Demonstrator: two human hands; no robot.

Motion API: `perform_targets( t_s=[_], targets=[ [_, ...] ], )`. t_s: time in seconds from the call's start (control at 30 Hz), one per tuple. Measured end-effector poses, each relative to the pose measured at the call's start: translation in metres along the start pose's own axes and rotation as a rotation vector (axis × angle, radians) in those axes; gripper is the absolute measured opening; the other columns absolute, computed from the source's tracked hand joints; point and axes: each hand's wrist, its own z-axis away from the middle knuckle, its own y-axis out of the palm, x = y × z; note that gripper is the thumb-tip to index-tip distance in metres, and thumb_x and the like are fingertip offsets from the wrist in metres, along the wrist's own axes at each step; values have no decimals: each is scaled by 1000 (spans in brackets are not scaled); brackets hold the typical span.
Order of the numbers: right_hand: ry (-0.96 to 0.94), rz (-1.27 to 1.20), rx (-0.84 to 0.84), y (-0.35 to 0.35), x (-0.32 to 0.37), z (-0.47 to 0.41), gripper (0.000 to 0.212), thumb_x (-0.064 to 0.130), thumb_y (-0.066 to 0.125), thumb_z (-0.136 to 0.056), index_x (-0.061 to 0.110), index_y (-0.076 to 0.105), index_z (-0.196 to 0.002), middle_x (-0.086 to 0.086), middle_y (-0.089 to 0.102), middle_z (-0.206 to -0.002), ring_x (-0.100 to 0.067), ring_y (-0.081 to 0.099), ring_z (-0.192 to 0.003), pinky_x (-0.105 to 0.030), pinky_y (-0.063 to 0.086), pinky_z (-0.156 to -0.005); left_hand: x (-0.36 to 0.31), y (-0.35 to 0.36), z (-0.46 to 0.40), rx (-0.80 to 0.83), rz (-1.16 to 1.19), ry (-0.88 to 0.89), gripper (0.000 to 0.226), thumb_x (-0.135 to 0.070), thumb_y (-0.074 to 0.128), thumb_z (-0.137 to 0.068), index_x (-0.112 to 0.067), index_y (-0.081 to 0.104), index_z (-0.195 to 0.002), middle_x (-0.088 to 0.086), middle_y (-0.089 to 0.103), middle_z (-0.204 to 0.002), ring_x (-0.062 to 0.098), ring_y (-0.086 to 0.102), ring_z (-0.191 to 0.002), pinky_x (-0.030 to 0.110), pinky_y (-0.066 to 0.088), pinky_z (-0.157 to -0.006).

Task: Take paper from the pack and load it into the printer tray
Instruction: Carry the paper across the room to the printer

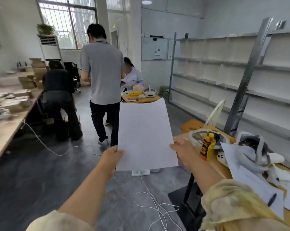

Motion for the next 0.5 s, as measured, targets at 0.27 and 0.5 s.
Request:
perform_targets(
  t_s=[0.27, 0.5],
  targets=[
    [0, -17, 148, 54, 14, -79, 27, 0, 52, -90, 2, 61, -115, -13, 65, -102, -25, 60, -92, -39, 51, -84, -14, -38, -43, -181, 9, 16, 26, -4, 45, -95, -2, 60, -117, 15, 64, -107, 31, 61, -96, 42, 49, -91],
    [-31, -38, 271, 82, 31, -155, 26, -1, 53, -89, 1, 62, -113, -13, 65, -103, -24, 61, -90, -27, 51, -71, -30, -51, -90, -304, 21, -5, 21, -8, 47, -94, -6, 62, -108, 12, 68, -108, 32, 64, -102, 44, 52, -93]
  ],
)
